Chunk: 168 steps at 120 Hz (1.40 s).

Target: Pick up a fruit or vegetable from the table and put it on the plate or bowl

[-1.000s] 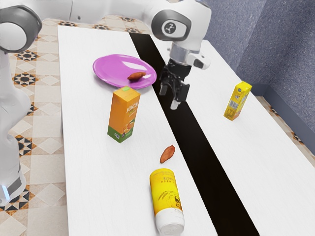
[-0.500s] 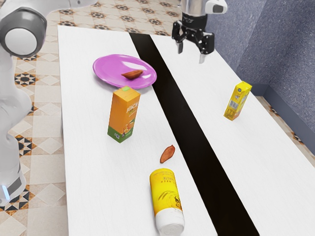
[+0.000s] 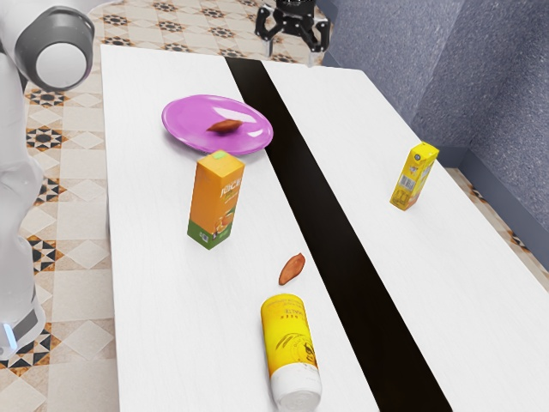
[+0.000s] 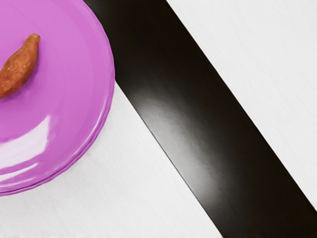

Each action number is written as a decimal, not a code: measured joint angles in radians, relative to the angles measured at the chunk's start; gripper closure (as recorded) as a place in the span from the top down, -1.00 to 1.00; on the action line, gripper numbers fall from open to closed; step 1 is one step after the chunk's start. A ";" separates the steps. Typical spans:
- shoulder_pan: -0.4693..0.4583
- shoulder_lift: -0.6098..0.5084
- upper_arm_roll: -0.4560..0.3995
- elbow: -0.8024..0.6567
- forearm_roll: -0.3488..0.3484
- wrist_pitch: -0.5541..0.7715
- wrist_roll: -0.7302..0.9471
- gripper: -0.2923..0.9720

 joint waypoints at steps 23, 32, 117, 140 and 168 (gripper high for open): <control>-0.096 0.001 -0.001 0.000 0.000 -0.002 -0.029 0.54; -0.108 0.001 -0.001 0.000 0.000 -0.003 -0.038 0.54; -0.069 0.001 0.000 -0.001 0.000 -0.004 -0.086 0.54; -0.069 0.001 0.000 0.000 0.000 -0.004 -0.091 0.54; -0.056 0.001 0.000 0.000 0.000 -0.004 -0.096 0.54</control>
